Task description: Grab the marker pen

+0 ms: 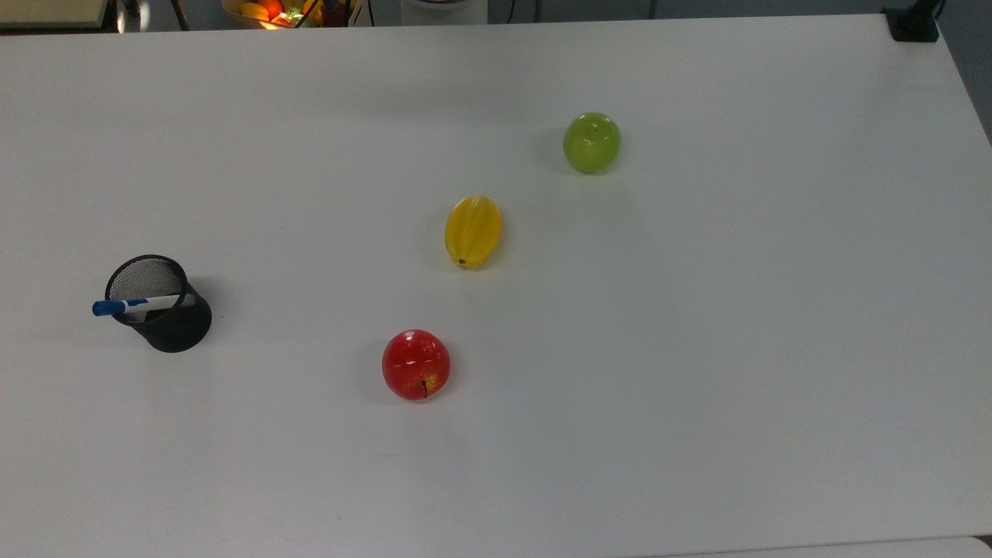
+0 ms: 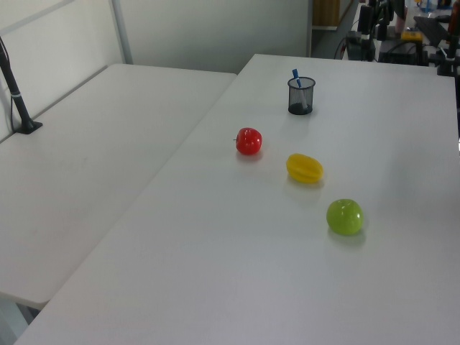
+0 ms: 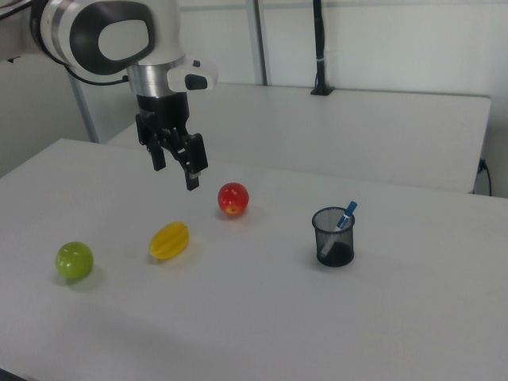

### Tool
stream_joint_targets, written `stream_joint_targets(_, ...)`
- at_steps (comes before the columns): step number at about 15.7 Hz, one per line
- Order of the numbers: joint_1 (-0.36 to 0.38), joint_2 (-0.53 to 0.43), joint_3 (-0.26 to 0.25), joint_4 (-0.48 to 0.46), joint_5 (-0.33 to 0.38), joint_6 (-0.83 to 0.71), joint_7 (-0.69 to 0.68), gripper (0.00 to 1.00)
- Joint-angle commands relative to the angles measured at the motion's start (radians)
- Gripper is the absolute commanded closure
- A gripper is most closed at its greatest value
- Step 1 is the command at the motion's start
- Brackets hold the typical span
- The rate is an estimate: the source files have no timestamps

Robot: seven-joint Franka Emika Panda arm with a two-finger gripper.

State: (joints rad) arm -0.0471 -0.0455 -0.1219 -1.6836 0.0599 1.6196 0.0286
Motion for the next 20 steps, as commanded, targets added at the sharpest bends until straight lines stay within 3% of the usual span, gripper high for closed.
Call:
stream_joint_targets(1,0.044,-0.063,-0.062,-0.021,0.011,-0.003,-0.021,0.00)
stream_joint_targets(11,0.030,-0.045,-0.079,-0.008,0.029,0.011,-0.019,0.00)
stream_joint_targets(15,0.003,0.015,-0.084,0.064,0.061,0.017,-0.012,0.00)
stream_joint_targets(20,-0.065,0.032,-0.082,0.073,0.092,0.251,-0.006,0.00)
